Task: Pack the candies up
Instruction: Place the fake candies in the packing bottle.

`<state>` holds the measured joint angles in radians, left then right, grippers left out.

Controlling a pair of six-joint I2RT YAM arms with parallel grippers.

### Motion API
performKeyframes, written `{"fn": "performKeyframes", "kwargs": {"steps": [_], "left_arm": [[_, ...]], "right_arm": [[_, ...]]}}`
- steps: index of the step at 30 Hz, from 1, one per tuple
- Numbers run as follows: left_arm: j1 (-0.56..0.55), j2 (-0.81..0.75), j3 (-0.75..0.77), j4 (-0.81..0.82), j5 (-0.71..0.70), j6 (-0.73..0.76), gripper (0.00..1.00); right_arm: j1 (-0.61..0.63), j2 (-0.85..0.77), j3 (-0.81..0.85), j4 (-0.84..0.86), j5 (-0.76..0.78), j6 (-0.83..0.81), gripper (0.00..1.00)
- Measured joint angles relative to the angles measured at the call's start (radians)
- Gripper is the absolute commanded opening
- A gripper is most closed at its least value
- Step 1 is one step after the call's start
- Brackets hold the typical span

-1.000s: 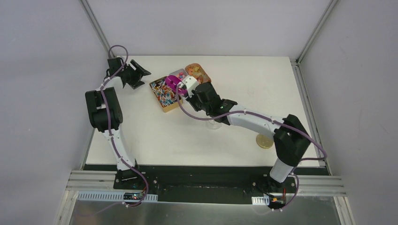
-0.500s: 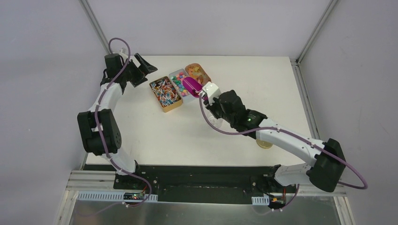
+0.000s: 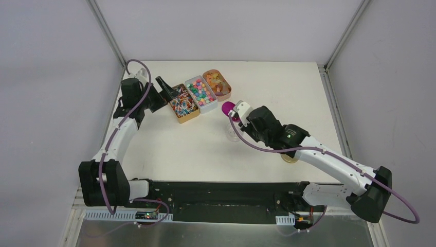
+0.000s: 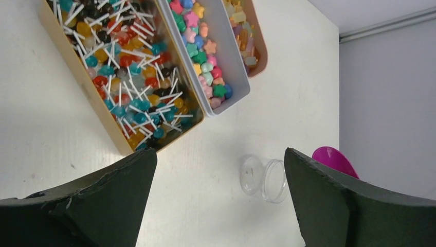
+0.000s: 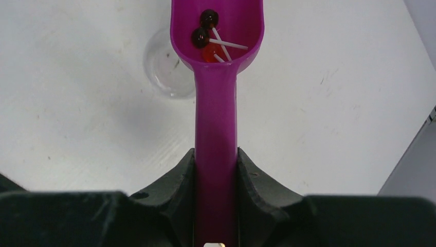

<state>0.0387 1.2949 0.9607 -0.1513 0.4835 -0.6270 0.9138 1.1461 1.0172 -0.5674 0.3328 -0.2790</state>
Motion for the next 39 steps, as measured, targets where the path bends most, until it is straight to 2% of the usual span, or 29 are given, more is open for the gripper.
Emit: {"fn": "performKeyframes", "kwargs": {"steps": [5,18,39], "left_arm": [[-0.02,-0.047,-0.086,-0.021,-0.015,0.023,0.99],[-0.02,-0.102,-0.115,-0.095,-0.074,0.105,0.99],[-0.02,-0.106,-0.119,-0.133,-0.172,0.13,0.99]], "right_arm": [[0.0,-0.006,0.011,-0.145,0.014,-0.014,0.0],[0.0,-0.021,0.078,-0.372,0.024,-0.031,0.0],[0.035,0.09,0.173,-0.562,0.054,0.014,0.0]]}}
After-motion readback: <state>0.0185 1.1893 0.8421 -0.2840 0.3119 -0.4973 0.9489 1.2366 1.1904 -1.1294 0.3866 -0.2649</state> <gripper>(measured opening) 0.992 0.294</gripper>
